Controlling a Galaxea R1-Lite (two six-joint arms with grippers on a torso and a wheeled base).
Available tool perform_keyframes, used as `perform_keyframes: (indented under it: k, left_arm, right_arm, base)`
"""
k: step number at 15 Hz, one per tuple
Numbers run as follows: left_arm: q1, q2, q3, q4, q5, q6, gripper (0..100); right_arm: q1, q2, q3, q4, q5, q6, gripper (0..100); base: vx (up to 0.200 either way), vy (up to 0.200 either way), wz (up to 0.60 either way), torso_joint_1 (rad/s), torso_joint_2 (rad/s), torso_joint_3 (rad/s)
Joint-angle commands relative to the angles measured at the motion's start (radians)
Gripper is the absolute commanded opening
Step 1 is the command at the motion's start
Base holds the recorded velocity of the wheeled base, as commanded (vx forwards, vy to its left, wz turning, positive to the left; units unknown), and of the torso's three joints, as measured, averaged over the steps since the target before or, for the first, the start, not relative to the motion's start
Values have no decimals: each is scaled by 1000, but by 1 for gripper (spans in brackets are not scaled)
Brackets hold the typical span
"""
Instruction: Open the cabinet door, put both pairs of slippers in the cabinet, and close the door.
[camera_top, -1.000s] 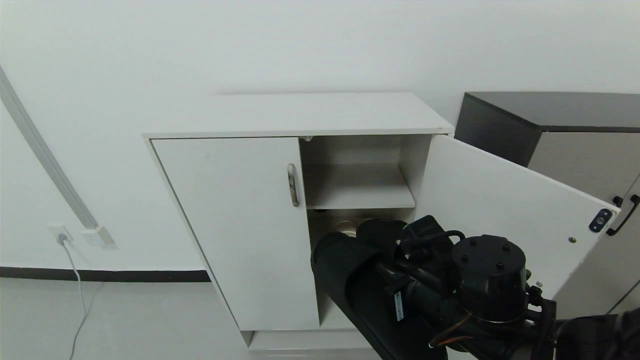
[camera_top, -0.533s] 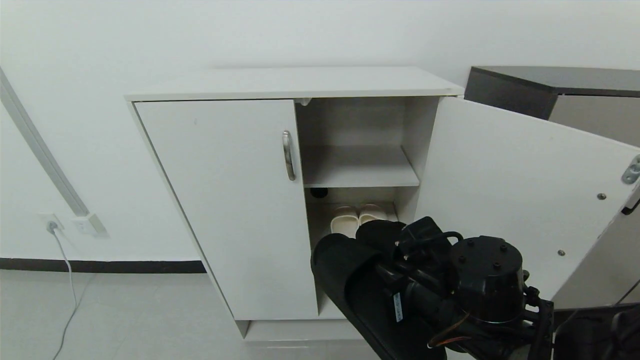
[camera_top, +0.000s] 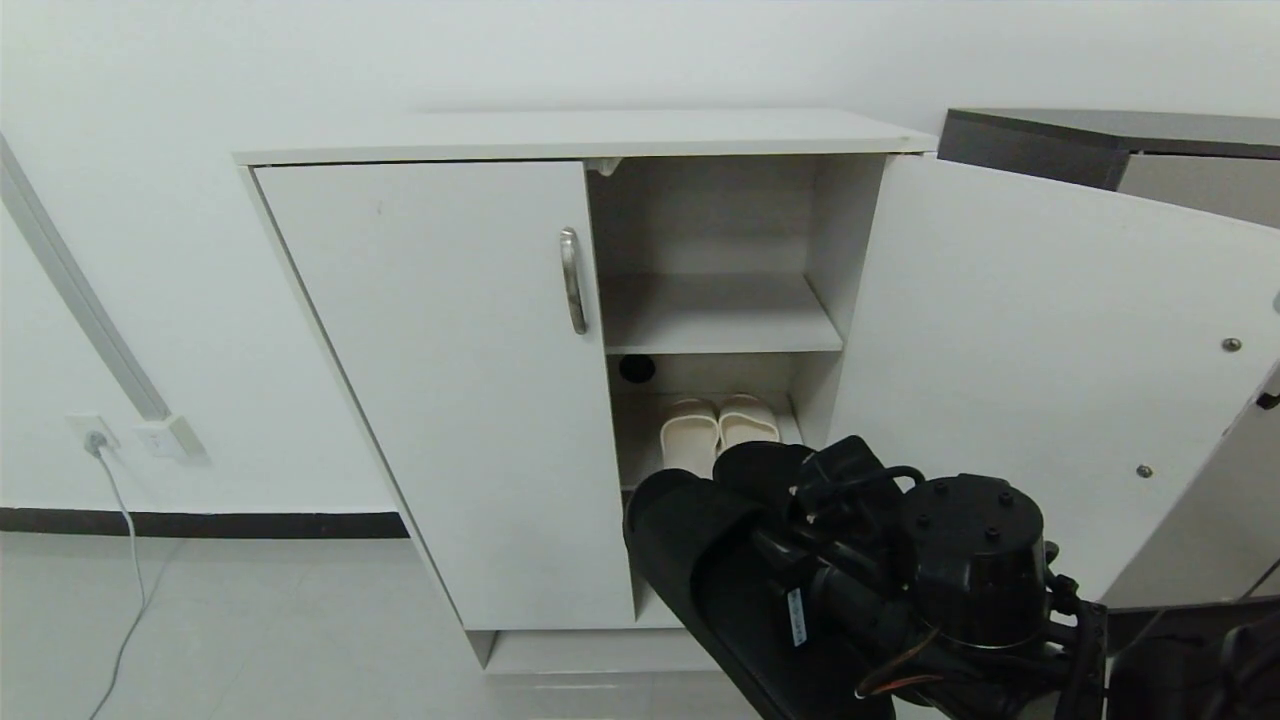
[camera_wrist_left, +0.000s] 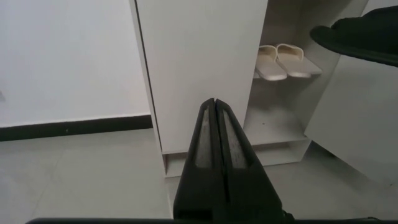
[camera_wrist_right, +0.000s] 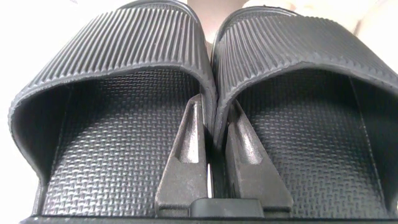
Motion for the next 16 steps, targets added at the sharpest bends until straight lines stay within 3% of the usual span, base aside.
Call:
perform_keyframes:
  k: [1, 5, 12, 16]
  left_arm:
    - [0, 1, 0, 0, -1, 0, 0]
    - [0, 1, 0, 0, -1, 0, 0]
    - [1, 1, 0, 0, -4, 6, 0]
    - [0, 1, 0, 0, -4, 6, 0]
  right_arm:
    - [1, 24, -14, -2, -6, 0, 0]
    - [15, 168, -165, 1, -295, 9, 0]
    - [15, 243, -425, 142, -505, 57, 0]
    - [13, 245, -545, 217, -514, 58, 0]
  base:
    - [0, 0, 0, 0, 0, 0]
    - [0, 0, 0, 0, 0, 0]
    - [0, 0, 0, 0, 0, 0]
    - [0, 0, 0, 0, 0, 0]
